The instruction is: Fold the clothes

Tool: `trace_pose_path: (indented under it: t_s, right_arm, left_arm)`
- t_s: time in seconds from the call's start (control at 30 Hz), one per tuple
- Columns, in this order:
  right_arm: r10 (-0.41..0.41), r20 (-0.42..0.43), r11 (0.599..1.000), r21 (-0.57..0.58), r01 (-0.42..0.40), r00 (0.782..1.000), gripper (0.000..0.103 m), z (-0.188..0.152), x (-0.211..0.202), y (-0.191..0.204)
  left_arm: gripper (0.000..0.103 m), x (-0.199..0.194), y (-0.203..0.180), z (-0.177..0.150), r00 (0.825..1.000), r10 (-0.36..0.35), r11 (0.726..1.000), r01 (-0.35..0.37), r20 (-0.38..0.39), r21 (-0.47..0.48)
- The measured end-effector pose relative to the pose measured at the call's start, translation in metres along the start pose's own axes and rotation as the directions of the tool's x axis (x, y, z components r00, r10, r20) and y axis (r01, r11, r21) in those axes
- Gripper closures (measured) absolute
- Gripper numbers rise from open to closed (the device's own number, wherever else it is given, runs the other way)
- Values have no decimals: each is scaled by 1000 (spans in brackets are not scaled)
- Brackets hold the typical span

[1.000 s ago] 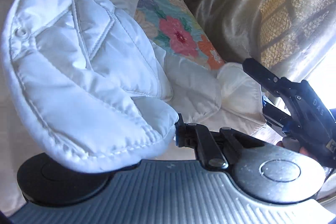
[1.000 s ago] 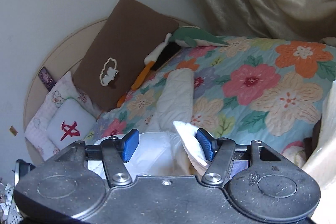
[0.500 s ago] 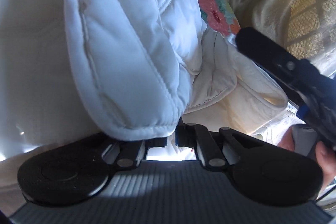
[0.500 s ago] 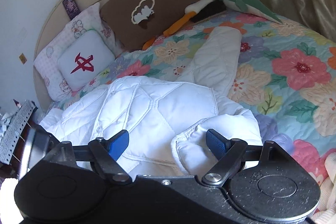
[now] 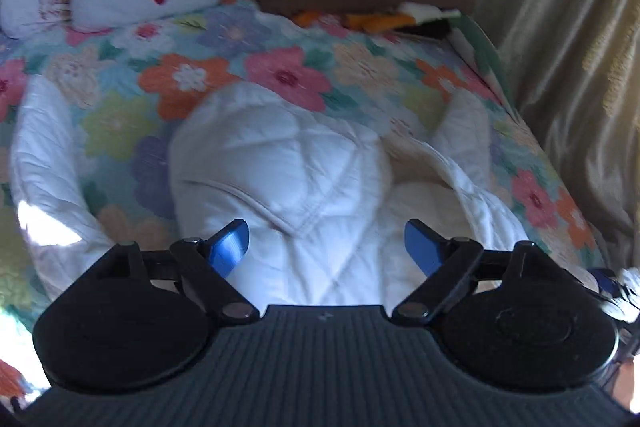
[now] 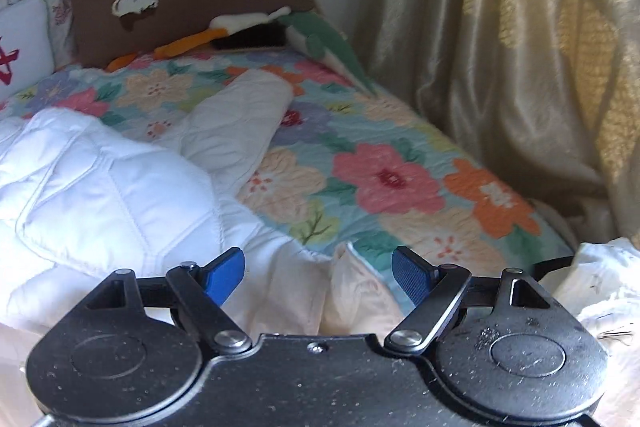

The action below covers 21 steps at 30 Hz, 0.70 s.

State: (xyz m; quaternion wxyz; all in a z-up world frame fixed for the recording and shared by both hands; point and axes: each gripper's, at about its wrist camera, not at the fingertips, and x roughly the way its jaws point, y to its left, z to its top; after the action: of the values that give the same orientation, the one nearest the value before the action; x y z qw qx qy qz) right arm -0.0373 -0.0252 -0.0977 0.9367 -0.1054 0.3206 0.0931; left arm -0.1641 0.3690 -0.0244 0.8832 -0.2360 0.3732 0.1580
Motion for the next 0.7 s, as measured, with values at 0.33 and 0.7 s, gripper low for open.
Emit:
trace_pose_path:
  t_s: [0.33, 0.7]
  right_arm:
    - [541, 14, 841, 21, -541, 841, 17, 60, -22, 89]
    - [296, -261, 871, -321, -372, 919, 17, 96, 63, 204]
  left_arm:
    - [2, 96, 69, 2, 957, -97, 982, 47, -272, -185]
    - [4, 151, 98, -20, 919, -333, 909, 253, -213, -330]
